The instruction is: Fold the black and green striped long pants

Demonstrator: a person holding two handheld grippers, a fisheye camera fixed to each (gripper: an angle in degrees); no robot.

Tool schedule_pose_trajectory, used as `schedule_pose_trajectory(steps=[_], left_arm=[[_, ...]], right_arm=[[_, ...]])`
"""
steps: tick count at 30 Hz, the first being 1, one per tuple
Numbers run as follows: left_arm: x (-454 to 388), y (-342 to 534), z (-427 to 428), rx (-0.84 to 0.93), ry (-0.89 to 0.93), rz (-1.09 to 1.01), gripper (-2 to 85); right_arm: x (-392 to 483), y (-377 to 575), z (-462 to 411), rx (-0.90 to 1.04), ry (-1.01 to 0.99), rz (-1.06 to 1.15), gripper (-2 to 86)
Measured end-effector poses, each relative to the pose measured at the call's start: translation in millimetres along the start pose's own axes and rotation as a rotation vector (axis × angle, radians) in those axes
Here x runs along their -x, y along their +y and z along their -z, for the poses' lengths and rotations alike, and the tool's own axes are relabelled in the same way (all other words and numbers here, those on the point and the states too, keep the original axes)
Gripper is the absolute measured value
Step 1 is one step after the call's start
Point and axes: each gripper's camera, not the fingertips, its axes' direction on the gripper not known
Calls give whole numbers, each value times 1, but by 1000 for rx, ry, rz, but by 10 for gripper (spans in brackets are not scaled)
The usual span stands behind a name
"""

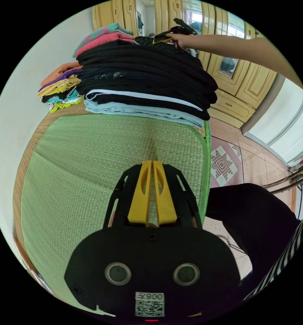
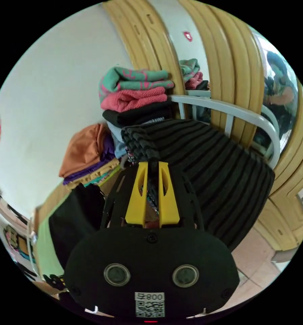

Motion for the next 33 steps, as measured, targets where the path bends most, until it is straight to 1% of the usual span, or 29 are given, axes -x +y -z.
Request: schedule_pose_trajectory(steps=[2,6,9,11,15,17,21,24,26,27,29,33], left_arm=[[-13,7,13,1,-12,-5,4],[-29,18,33,2,7,16,4],[-41,26,52,0,41,35,3],[-50,33,68,3,79,86,2],[-64,45,94,19,186,202,2],[-78,56,121,-10,227,246,2],[-101,76,174,-69,228,275,2],[-118,96,228,-147,213,302,3],[-130,114,277,-223,183,333,4],[-133,119,289,-245,175,341,4],[-145,141,343,-361,151,375,7],[-165,177,426,-542,117,429,18]], right_arm=[[-22,-1,25,-48,-76,-57,47],[-38,-4,64,-84,-107,-83,40],[-53,-5,105,-153,-199,-135,34],[-63,-7,145,-230,-313,-166,31],[-51,-22,207,-309,-433,-125,29],[-27,-35,246,-337,-498,-69,28],[21,-56,301,-398,-637,5,27],[85,-76,348,-424,-703,98,26],[146,-88,383,-417,-737,174,25],[161,-90,391,-415,-745,192,25],[221,-92,425,-415,-794,254,25],[301,-79,475,-402,-915,346,23]])
